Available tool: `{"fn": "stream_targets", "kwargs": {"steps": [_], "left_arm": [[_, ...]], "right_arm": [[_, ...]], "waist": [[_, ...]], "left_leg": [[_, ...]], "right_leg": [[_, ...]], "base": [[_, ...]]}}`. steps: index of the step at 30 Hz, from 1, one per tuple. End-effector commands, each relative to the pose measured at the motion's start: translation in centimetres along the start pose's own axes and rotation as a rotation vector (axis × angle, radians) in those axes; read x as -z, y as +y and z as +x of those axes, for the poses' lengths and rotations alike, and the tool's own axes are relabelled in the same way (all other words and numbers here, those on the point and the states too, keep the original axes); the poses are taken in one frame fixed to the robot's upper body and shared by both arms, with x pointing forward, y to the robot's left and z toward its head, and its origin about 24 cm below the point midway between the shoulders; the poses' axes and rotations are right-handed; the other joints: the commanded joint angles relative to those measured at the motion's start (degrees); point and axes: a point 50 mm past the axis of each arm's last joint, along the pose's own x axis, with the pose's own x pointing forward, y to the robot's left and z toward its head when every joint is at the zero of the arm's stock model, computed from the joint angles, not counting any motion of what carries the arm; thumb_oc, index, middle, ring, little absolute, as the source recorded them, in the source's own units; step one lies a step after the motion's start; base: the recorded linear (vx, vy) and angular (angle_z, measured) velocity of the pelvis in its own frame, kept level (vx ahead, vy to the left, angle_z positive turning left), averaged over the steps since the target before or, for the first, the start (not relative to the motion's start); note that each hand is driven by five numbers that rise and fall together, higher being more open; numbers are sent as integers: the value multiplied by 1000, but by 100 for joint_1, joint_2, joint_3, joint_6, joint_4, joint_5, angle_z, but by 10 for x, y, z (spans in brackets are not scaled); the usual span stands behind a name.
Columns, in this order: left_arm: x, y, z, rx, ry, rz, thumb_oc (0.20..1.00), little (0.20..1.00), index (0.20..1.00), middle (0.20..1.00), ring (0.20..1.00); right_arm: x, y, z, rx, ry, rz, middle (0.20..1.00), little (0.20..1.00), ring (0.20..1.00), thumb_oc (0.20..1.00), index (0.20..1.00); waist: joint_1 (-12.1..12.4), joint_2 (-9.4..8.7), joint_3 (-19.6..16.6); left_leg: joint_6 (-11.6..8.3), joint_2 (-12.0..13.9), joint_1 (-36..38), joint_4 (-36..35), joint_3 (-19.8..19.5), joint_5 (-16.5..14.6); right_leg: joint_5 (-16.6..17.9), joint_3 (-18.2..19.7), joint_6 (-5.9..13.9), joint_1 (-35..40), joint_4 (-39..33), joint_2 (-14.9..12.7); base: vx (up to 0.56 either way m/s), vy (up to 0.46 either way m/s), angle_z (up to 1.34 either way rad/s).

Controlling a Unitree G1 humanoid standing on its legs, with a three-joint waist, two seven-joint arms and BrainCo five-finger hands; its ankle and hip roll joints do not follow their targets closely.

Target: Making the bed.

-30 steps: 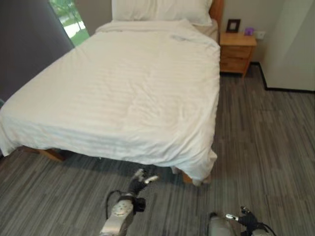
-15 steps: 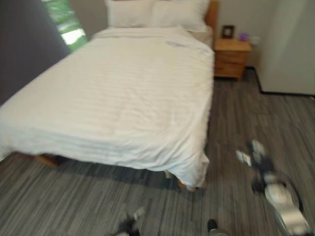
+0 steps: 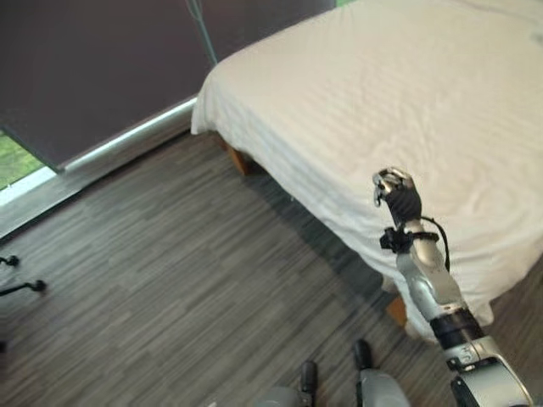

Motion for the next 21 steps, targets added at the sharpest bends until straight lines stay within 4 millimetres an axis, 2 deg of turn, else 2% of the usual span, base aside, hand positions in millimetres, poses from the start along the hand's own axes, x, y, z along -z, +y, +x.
{"fn": "stream_targets", "kwargs": {"steps": [1,3,5,8,9,11,13,14,16,21], "left_arm": [[-31,-6,4,31,-83,-3,1000,1000,1000,1000,1000],[-30,-8,5,39,-78,1,1000,1000,1000,1000,1000],[-41,-6,6,52,-97,-6,1000,1000,1000,1000,1000],[-44,-10,6,74,-100,-1,1000,1000,1000,1000,1000],[-46,-9,7,73,-104,-2,1000,1000,1000,1000,1000],[-49,-10,7,76,-108,-4,1000,1000,1000,1000,1000],[-50,-12,7,81,-108,-4,1000,1000,1000,1000,1000],[-49,-14,7,92,-106,3,1000,1000,1000,1000,1000],[-49,-17,7,99,-106,9,1000,1000,1000,1000,1000],[-45,-19,7,112,-91,13,1000,1000,1000,1000,1000]], "right_arm": [[-18,15,16,-53,-110,301,200,200,200,200,200],[-16,11,18,-31,-102,333,200,200,200,200,200],[-11,1,25,35,-108,523,200,200,200,200,200],[-10,-8,29,86,-119,576,200,200,200,200,200],[-5,-26,30,185,-118,602,200,200,200,200,200],[-4,-46,31,287,-118,600,200,200,200,200,200],[-3,-53,32,324,-108,605,200,200,200,200,200],[3,-74,27,419,-74,579,200,200,200,200,200],[-3,-92,26,480,-63,533,200,200,200,200,200],[-12,-108,25,514,-46,421,200,200,200,200,200]], "waist": [[68,15,-93],[74,52,-84],[116,216,-18],[116,320,11],[114,426,21],[94,547,94],[105,601,86],[80,703,111],[63,822,107],[9,933,148]], "left_leg": [[-421,441,146,26,-133,-245],[-450,446,85,26,-187,-218],[-541,460,-121,26,-291,-118],[-577,450,-269,26,-345,-49],[-607,440,-402,26,-355,-5],[-636,419,-557,26,-347,53],[-643,403,-654,26,-337,76],[-660,383,-759,26,-299,99],[-670,369,-879,26,-216,127],[-684,343,-998,26,-128,153]], "right_leg": [[-497,-151,-68,117,134,-122],[-508,-229,-77,107,116,-133],[-524,-385,-92,36,70,-159],[-520,-450,-98,-53,54,-178],[-513,-494,-100,-148,46,-202],[-487,-489,-94,-298,46,-218],[-470,-489,-90,-384,40,-234],[-448,-469,-71,-490,17,-269],[-436,-417,-55,-599,0,-293],[-412,-339,-34,-739,-14,-323]], "base": [[-6,-91,22],[-8,-59,21],[-9,-70,25],[-9,-34,25],[-11,-38,-3],[-36,-27,1],[-20,0,1],[0,0,0],[0,0,0],[-5,18,-10]]}}
